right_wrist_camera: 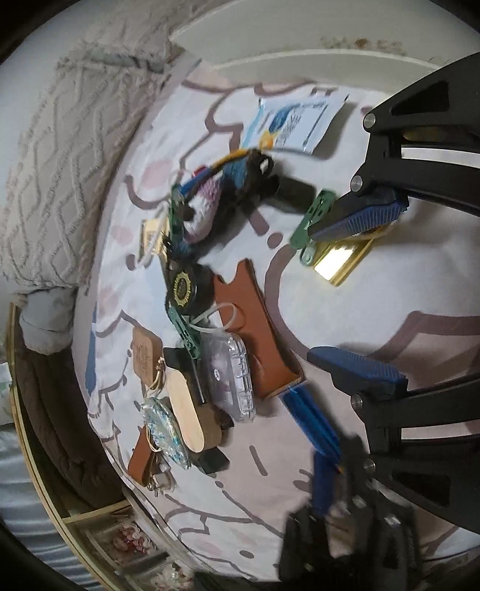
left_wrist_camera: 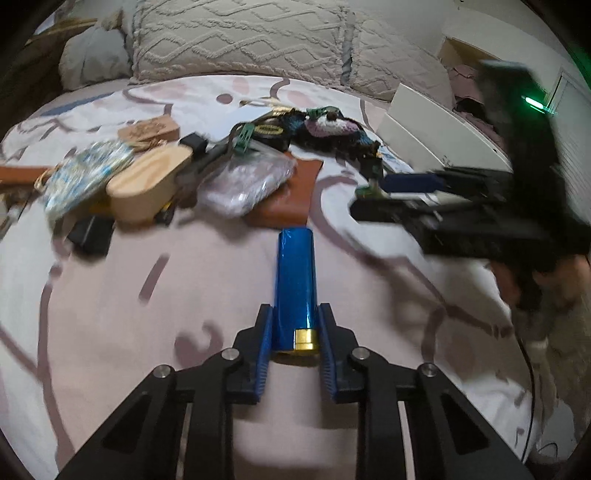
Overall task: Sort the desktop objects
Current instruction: 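Close the left gripper on the blue lighter and lift it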
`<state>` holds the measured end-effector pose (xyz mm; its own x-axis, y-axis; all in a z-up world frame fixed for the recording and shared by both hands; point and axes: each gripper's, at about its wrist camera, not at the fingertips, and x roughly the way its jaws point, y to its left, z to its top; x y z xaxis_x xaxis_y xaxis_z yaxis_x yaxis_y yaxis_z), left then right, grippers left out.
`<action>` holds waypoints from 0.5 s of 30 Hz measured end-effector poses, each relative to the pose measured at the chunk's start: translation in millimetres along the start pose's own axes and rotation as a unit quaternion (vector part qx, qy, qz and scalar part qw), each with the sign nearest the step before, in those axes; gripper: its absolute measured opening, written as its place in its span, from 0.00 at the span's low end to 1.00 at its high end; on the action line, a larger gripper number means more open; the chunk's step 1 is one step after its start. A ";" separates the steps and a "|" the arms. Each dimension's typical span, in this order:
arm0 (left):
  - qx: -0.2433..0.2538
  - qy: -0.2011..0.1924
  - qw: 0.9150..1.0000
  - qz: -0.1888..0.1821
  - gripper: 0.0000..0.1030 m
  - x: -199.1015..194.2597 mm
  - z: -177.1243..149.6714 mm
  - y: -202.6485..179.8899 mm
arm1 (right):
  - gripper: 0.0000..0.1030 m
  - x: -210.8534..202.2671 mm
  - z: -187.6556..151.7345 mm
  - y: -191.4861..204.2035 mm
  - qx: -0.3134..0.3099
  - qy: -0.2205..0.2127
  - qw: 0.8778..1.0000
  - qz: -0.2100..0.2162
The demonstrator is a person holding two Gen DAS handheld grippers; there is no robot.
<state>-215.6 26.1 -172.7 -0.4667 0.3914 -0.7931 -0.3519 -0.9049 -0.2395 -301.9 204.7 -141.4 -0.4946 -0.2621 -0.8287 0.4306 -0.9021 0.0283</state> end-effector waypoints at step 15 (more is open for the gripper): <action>0.004 -0.011 1.000 0.021 0.23 -19.3 -32.5 -4.5 | 0.58 21.0 -6.4 -0.1 -0.040 0.047 0.998 -0.009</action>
<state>-178.7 17.2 -174.5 -0.4983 0.3572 -0.7900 -0.3391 -0.9189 -0.2017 -307.5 201.4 -162.5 -0.4312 -0.2086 -0.8778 0.4828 -0.8753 -0.0292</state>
